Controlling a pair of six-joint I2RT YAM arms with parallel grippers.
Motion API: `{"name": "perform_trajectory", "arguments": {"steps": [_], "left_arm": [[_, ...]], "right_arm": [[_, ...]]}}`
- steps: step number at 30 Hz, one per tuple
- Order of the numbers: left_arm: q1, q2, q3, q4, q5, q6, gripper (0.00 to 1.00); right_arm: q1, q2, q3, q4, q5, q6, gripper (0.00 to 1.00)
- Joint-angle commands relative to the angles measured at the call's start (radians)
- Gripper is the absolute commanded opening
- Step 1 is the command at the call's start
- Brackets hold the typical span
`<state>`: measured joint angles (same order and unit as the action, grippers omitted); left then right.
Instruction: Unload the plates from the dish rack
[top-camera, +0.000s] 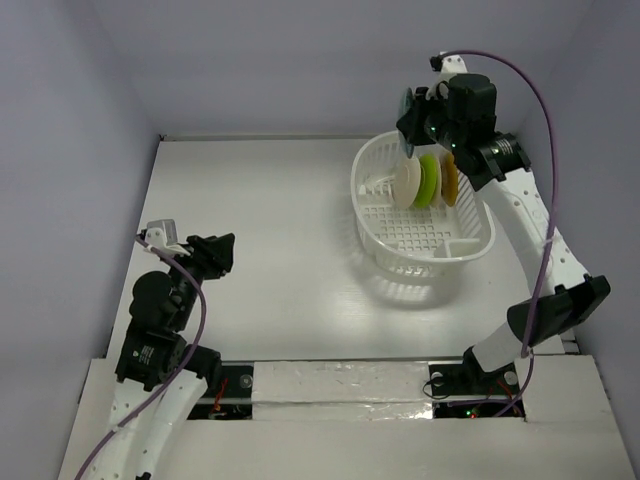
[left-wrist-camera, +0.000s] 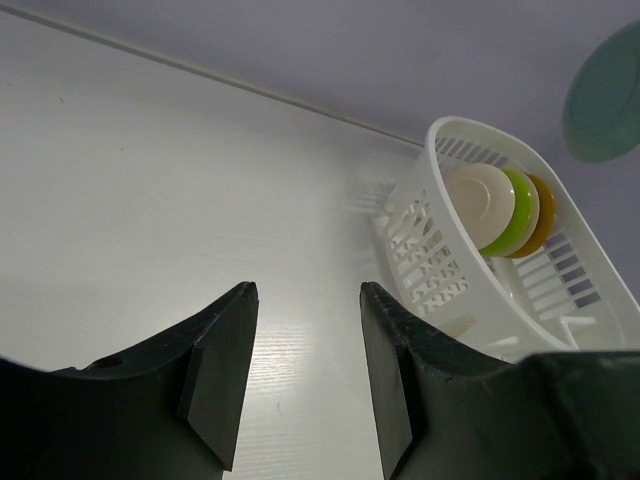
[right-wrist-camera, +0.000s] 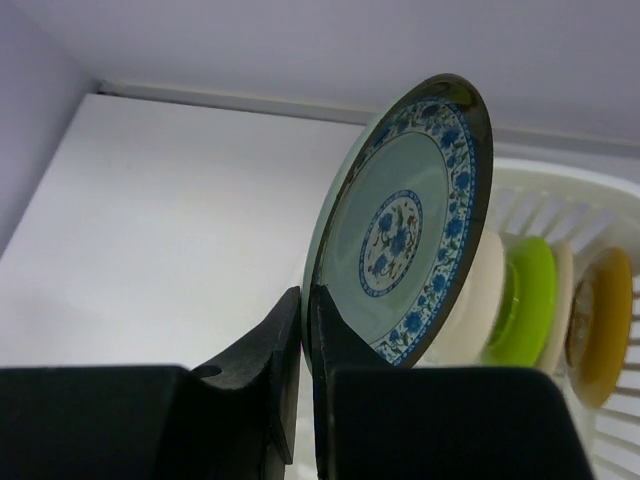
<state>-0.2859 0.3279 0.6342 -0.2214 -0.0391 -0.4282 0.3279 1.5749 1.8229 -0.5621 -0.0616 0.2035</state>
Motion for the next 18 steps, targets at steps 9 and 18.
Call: {"name": "perform_trajectory", "arguments": {"steps": [9, 18], "left_arm": [[0.025, -0.047, 0.031, -0.019, -0.154, -0.014, 0.42], [0.044, -0.092, 0.067, -0.093, -0.337, -0.052, 0.40]], "right_arm": [[0.421, 0.223, 0.263, -0.038, 0.051, -0.041, 0.00], [0.576, 0.637, 0.410, -0.062, 0.192, -0.090, 0.00]]}}
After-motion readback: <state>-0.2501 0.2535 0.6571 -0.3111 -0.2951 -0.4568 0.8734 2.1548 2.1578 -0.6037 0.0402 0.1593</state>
